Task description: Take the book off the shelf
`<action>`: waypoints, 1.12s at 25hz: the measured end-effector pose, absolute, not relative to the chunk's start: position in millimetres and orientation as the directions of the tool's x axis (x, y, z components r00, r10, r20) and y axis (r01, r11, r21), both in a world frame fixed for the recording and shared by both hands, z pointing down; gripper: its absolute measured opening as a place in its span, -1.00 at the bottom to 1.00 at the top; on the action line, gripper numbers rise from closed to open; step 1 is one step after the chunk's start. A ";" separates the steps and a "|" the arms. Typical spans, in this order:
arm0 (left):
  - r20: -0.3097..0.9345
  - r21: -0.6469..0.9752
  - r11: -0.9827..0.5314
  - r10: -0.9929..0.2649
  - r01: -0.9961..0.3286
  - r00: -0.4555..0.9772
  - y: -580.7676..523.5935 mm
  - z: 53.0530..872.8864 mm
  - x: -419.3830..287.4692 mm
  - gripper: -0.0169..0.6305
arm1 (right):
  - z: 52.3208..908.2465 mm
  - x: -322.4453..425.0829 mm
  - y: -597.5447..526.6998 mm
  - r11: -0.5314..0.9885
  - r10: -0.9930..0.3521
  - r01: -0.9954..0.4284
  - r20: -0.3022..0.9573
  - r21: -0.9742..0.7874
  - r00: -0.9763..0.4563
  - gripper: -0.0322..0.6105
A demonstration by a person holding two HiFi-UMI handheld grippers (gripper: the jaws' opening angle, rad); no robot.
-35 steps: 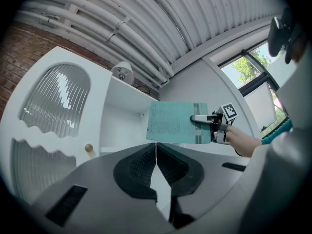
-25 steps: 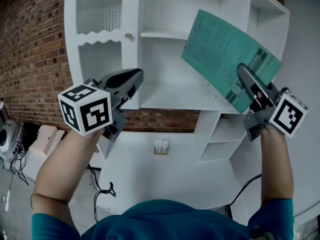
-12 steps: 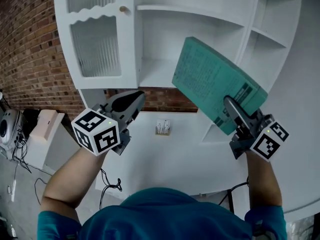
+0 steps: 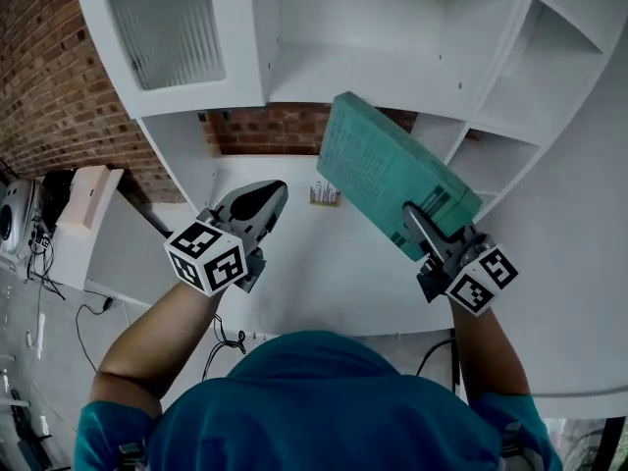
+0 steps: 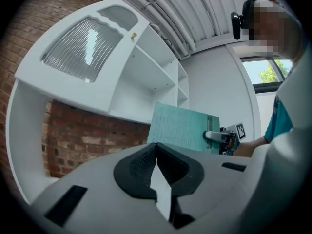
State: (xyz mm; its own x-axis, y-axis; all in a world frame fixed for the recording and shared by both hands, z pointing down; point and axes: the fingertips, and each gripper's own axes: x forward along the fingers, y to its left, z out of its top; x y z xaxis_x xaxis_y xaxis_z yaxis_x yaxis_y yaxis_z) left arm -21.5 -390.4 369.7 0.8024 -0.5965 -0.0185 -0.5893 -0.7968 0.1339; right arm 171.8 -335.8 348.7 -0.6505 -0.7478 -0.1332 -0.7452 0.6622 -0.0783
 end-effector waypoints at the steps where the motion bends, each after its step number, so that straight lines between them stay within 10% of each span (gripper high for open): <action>1: -0.007 0.149 -0.786 -0.608 -0.600 0.794 -392.1 384.6 -22.9 -0.89 | 364.7 169.6 -337.0 0.659 -0.751 -0.749 -0.111 -0.067 -0.651 -0.40; 28: 0.269 0.372 -0.587 -0.673 -0.719 0.689 -370.5 614.3 -59.6 -0.89 | 597.9 156.6 -360.8 0.535 -0.775 -0.825 0.283 -0.183 -0.565 -0.39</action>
State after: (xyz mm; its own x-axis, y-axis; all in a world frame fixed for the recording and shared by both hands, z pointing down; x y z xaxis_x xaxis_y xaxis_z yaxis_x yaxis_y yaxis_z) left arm -59.6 -370.5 614.3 0.6888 -0.6731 0.2694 -0.7191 -0.5869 0.3720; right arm 156.6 -360.8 597.9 -0.5650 -0.7752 0.2826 -0.8250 0.5347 -0.1828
